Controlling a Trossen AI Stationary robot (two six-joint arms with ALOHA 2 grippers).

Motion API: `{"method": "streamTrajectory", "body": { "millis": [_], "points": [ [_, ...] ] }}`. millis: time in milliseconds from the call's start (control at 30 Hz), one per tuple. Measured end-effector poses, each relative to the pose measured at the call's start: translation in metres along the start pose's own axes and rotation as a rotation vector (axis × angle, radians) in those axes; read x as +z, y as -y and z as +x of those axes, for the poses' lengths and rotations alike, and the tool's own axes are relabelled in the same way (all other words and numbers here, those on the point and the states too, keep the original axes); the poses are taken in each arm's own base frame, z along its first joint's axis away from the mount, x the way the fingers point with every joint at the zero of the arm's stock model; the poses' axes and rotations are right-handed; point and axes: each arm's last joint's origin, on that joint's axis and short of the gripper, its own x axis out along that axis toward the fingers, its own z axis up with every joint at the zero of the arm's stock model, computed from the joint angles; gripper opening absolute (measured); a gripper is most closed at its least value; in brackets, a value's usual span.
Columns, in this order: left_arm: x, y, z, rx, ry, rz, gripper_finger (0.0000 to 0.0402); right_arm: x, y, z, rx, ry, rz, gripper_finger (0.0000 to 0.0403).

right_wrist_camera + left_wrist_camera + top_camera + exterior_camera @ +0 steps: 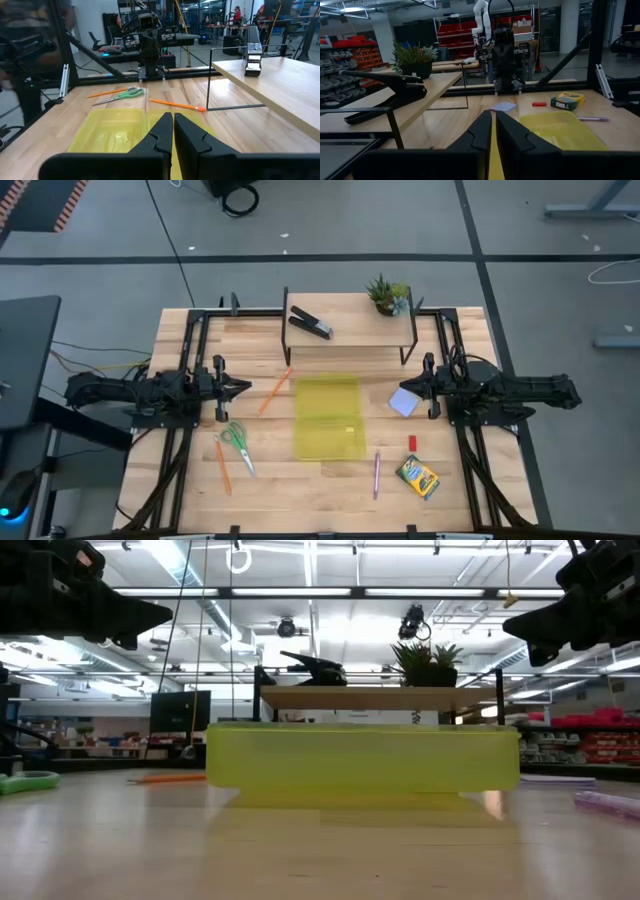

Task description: Pack school essentials

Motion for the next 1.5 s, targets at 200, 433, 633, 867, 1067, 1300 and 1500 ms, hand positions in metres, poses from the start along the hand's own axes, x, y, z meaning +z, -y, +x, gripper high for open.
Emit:
{"method": "streamTrajectory", "body": {
  "millis": [200, 433, 633, 867, 1067, 1300, 1500],
  "points": [
    [0.0001, 0.0000, 0.0000, 0.000, 0.000, 0.000, 0.0025, 0.0000, 0.0000, 0.0000, 0.000, 0.000, 0.000, 0.0023],
    [0.0000, 0.0000, 0.0000, 0.000, 0.000, 0.000, 0.0034, 0.0000, 0.0000, 0.0000, 0.000, 0.000, 0.000, 0.0023],
    [0.0000, 0.0000, 0.0000, 0.000, 0.000, 0.000, 0.0033, 0.0000, 0.0000, 0.0000, 0.000, 0.000, 0.000, 0.0023],
    [0.0000, 0.0000, 0.0000, 0.000, 0.000, 0.000, 0.0026, 0.0000, 0.0000, 0.0000, 0.000, 0.000, 0.000, 0.0023],
    [0.0001, 0.0000, 0.0000, 0.000, 0.001, -0.009, 0.0033, 0.0000, 0.0000, 0.0000, 0.000, 0.000, 0.000, 0.0023],
    [0.0005, -0.0001, 0.0000, 0.000, 0.004, -0.110, 0.0032, 0.0000, 0.0000, 0.0000, 0.000, 0.000, 0.000, 0.0023],
    [0.0005, -0.0001, 0.0000, 0.000, 0.004, -0.128, 0.0024, 0.0000, 0.0000, 0.0000, 0.000, 0.000, 0.000, 0.0023]
  ]
}}
